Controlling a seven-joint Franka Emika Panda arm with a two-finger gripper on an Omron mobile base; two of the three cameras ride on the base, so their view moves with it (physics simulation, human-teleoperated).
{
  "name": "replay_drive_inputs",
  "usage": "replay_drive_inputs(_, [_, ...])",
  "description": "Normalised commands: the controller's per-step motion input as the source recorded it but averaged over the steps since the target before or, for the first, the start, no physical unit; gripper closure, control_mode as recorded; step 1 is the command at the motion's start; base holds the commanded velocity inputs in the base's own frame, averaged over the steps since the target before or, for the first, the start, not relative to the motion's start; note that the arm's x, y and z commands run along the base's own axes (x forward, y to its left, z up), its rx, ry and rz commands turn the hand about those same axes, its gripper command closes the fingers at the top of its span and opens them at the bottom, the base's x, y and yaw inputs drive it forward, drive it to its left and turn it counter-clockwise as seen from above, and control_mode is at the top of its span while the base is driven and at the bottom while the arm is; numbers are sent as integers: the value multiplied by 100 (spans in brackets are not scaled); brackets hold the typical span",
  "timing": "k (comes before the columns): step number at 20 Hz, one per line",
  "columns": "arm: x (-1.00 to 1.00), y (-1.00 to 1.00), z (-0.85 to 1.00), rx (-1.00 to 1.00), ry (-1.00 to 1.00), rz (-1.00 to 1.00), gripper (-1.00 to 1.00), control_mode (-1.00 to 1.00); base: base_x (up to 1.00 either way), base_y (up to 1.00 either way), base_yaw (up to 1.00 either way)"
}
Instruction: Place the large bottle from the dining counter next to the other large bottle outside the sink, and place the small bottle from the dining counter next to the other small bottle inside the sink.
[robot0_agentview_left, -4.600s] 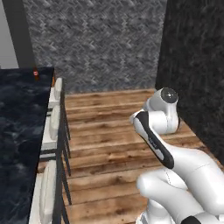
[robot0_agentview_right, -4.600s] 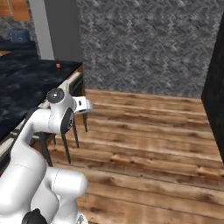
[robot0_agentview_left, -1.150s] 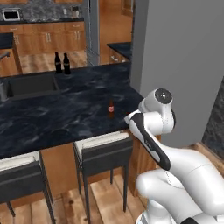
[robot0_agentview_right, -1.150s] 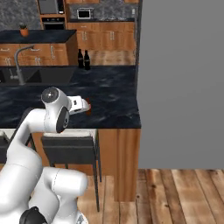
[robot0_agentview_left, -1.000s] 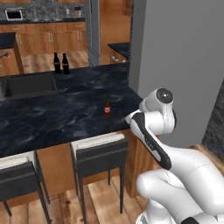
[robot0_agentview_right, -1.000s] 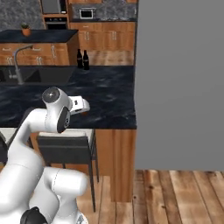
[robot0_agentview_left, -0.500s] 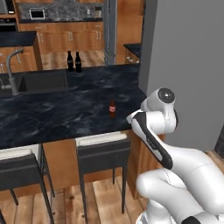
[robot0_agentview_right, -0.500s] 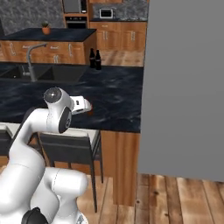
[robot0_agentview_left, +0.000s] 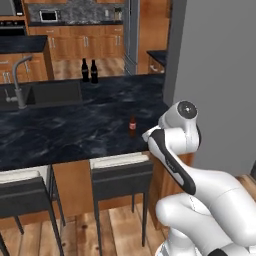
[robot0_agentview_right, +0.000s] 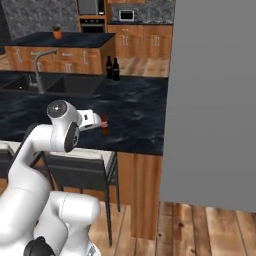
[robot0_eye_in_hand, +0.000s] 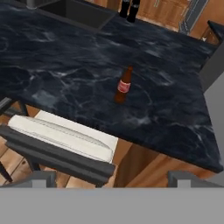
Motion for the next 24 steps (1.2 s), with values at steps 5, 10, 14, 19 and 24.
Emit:
replay_drive_inputs(5, [0,0,0,0,0,0,-100,100,61,0,0])
replay_drive_inputs(10, [0,0,0,0,0,0,-100,100,49,0,0])
replay_drive_inputs(14, [0,0,0,0,0,0,-100,100,42,0,0])
replay_drive_inputs(19, [0,0,0,0,0,0,-100,100,35,0,0])
replay_drive_inputs(24, [0,0,0,0,0,0,-100,100,8,0,0])
